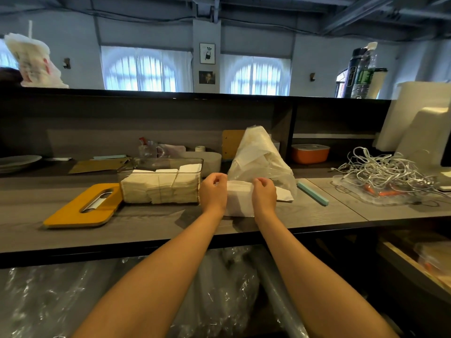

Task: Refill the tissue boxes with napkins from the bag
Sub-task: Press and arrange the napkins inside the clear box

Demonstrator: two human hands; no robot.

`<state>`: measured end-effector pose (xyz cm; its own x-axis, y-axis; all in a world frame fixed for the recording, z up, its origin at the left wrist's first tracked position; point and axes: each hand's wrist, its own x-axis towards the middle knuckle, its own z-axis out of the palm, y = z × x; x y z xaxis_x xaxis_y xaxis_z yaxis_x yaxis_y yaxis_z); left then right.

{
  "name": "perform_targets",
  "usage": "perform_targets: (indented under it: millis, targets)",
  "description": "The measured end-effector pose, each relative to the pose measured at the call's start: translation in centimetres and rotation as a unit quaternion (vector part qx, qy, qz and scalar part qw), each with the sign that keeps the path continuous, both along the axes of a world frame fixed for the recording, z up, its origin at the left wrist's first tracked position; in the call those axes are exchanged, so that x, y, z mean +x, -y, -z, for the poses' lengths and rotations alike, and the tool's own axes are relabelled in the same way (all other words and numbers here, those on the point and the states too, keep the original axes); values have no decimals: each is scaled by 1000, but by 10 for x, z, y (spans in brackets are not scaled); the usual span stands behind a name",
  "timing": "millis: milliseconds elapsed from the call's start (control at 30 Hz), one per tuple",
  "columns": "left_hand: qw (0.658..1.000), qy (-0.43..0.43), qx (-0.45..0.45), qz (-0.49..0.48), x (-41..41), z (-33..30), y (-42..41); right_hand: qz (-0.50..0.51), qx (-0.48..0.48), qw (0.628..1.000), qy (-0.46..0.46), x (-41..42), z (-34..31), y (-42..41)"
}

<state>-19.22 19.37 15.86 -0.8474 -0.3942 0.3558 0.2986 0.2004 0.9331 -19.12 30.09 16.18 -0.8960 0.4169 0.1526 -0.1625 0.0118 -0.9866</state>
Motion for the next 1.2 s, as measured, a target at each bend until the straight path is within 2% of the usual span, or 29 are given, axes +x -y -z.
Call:
perform_targets:
  millis: [133,267,367,467,567,633,700,800,900,967,1067,1133,1200]
  targets:
    - [1000,8,13,-5,-5,-1,0,-14,-8,1000,-22,-4,-2,0]
    - [1000,13,19,-5,-9,0,2,-37,41,998,-7,-10,1,-1]
    - [1000,17,20,-4,-8,0,2,-23,1,1000,-1,-9,-1,-3]
    - [999,38,17,14,-7,0,2,-46,65,997,-4,-6,-1,1]
    - [998,52,23,22,-5,1,3,-16,63,998,10,-3,-4,0]
    - [998,43,34,20,-3,1,4,-36,113,993,20,-1,-6,0]
    - [998,44,43,17,-2,0,4,-60,96,993,31,2,-5,2]
    - [998,51,37,-16,4,-1,4,-39,57,997,25,4,-4,1]
    - [998,55,22,-29,8,-3,3,-63,120,991,18,8,-7,1]
    - [998,53,-8,-15,9,-3,2,-86,83,993,16,11,-6,3]
    - [998,56,12,-27,12,-3,3,-41,52,998,22,13,-4,3]
    - [997,68,24,-14,12,-4,3,-62,66,995,32,12,-6,2]
    - [996,82,-18,14,10,-4,1,-57,105,992,28,8,-5,1]
